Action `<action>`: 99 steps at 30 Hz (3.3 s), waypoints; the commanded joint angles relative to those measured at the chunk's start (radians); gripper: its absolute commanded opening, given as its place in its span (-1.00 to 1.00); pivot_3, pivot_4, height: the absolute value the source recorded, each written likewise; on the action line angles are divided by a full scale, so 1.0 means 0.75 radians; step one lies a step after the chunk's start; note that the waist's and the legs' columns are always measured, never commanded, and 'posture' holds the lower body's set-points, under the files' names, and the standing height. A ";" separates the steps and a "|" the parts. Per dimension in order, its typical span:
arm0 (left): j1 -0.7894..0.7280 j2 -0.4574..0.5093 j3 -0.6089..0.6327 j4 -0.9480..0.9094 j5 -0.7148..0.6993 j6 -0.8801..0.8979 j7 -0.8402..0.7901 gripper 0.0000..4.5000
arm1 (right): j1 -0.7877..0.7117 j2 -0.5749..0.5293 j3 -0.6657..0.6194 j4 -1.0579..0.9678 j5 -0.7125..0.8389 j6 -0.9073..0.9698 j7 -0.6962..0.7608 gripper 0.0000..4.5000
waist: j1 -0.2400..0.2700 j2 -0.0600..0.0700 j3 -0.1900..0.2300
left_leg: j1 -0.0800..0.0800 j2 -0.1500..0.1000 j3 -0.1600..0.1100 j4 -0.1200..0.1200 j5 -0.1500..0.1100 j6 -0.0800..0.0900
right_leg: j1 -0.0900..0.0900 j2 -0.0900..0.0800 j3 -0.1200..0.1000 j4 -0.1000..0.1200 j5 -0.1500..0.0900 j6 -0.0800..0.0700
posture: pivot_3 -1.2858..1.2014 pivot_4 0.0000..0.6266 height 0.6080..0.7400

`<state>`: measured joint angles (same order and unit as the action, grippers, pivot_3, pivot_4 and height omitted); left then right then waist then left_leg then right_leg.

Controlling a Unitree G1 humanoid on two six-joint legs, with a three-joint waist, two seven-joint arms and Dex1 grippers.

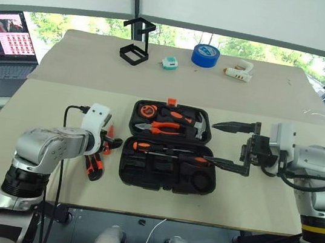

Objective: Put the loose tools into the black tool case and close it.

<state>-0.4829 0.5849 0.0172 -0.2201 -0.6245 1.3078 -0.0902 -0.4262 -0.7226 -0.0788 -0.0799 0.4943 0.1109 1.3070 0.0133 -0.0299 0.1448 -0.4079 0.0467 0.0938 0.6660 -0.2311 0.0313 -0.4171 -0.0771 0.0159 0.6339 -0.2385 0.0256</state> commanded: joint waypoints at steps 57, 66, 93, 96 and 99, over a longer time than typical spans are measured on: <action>-0.295 0.244 -0.837 -0.012 0.885 -0.873 -1.430 -0.81 | 0.498 -0.275 -0.289 -0.391 0.156 0.290 -0.128 1.00 | -0.003 -0.003 0.002 | -0.012 0.001 -0.004 0.016 -0.004 0.008 | -0.003 0.004 -0.001 0.000 0.000 0.005 | 0.03 -0.52 1.00; -0.314 0.165 -0.865 -0.001 0.904 -0.808 -1.451 -0.81 | 0.450 -0.260 -0.232 -0.378 0.145 0.297 -0.133 1.00 | 0.002 -0.003 0.001 | -0.011 0.001 -0.004 0.017 -0.004 0.008 | -0.002 0.004 -0.001 0.002 0.000 0.005 | 0.03 -0.52 1.00; -0.116 0.077 -0.392 0.160 0.585 -1.088 -1.412 -0.96 | 0.345 -0.169 -0.166 -0.233 0.097 0.190 -0.126 1.00 | -0.002 -0.004 0.002 | -0.013 0.001 -0.004 0.019 -0.004 0.008 | -0.006 0.003 -0.001 0.009 -0.001 0.006 | 0.03 -0.52 1.00; -0.080 0.058 -0.406 0.183 0.613 -1.119 -1.383 -0.96 | 0.347 -0.168 -0.163 -0.229 0.094 0.186 -0.127 1.00 | 0.006 -0.004 0.002 | -0.013 0.000 -0.004 0.020 -0.004 0.008 | -0.005 0.001 -0.001 0.009 -0.001 0.006 | 0.03 -0.52 1.00; -0.074 0.019 -0.404 0.218 0.629 -1.122 -1.326 -0.96 | 0.356 -0.168 -0.162 -0.239 0.098 0.190 -0.133 1.00 | 0.007 -0.004 0.002 | -0.013 0.000 -0.004 0.020 -0.004 0.008 | -0.005 0.001 -0.001 0.009 -0.001 0.006 | 0.03 -0.52 1.00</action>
<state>-0.5346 0.6128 -0.3043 -0.0601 -0.1580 0.4844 -1.1101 -0.1526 -0.8491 -0.1796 -0.2424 0.5640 0.2691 1.2164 0.0188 -0.0326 0.1462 -0.4176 0.0465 0.0910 0.6813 -0.2343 0.0371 -0.4205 -0.0761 0.0152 0.6410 -0.2394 0.0300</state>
